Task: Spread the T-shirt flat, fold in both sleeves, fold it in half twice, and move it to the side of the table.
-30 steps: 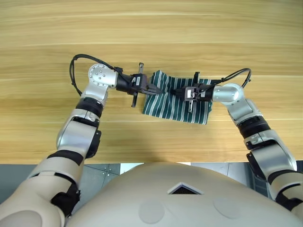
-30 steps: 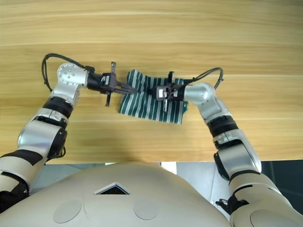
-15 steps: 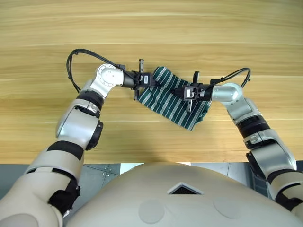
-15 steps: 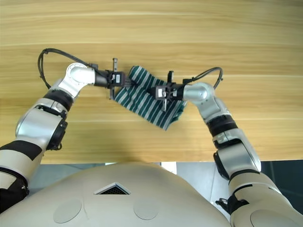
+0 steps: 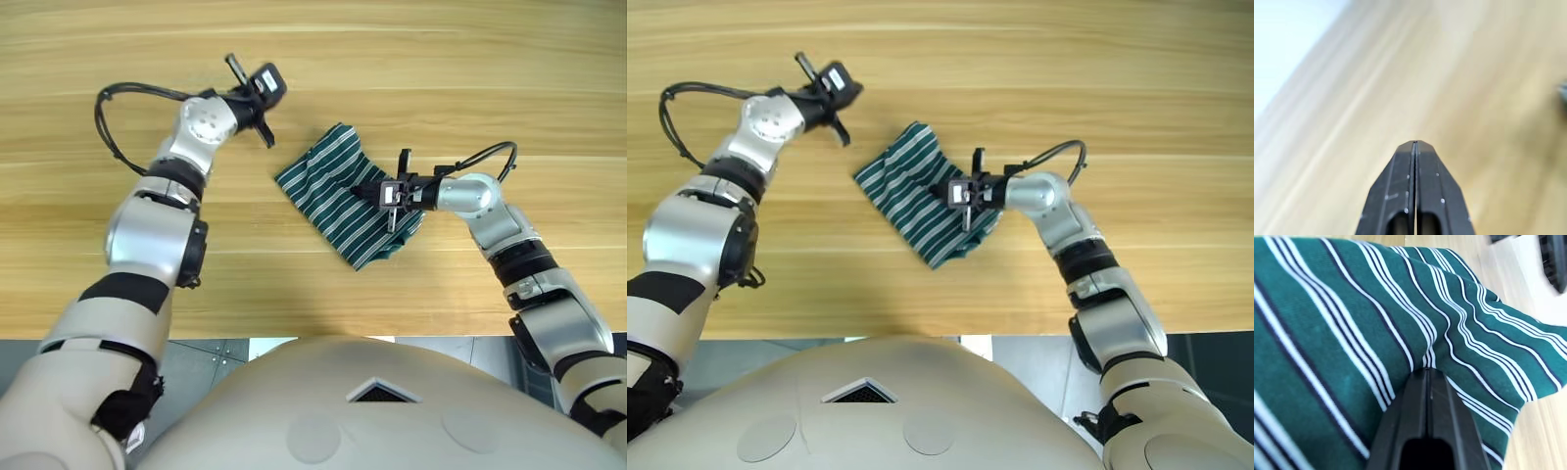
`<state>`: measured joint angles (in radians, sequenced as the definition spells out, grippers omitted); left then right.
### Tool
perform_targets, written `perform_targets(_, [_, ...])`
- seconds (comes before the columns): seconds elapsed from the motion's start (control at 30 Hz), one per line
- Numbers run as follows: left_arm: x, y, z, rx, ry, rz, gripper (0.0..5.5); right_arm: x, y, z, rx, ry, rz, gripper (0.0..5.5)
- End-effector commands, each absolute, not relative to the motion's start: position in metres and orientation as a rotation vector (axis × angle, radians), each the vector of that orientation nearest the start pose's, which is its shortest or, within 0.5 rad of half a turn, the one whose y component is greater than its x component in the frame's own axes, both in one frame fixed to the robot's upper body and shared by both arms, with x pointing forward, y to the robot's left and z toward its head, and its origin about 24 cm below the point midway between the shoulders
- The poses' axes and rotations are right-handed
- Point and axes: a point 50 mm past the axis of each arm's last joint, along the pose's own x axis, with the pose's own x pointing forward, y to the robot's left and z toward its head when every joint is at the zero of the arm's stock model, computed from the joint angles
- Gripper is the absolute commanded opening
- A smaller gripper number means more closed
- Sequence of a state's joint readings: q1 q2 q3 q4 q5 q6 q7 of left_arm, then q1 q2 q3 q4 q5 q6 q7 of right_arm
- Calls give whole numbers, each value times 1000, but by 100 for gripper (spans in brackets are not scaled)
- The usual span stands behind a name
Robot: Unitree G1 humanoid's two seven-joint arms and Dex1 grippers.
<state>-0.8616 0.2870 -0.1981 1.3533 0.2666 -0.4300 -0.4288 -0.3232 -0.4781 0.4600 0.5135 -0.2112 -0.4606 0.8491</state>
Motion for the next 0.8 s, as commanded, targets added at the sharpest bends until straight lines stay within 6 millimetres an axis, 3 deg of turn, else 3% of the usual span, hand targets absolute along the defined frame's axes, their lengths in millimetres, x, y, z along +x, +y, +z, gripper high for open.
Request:
perform_targets(0.03, [372, 181, 59, 477, 154, -526, 2, 242, -148, -13, -765, 247, 1333, 0])
perform_targets(0.13, [362, 180, 57, 372, 91, -660, 2, 253, -148, 4, -730, 151, 1240, 0])
perform_targets(0.27, [334, 179, 40, 313, 56, -950, 2, 268, -152, 33, -715, 27, 1112, 0])
perform_targets(0.43, [295, 188, 15, 396, 120, -1238, 2, 275, -145, 62, -689, -83, 1071, 0])
perform_targets(0.57, [280, 192, -1, 538, 220, -1324, 2, 279, -129, 60, -695, -77, 1110, 0])
perform_targets(0.8, [279, 189, 0, 622, 226, -1379, 2, 285, -100, 36, -763, 9, 1183, 0])
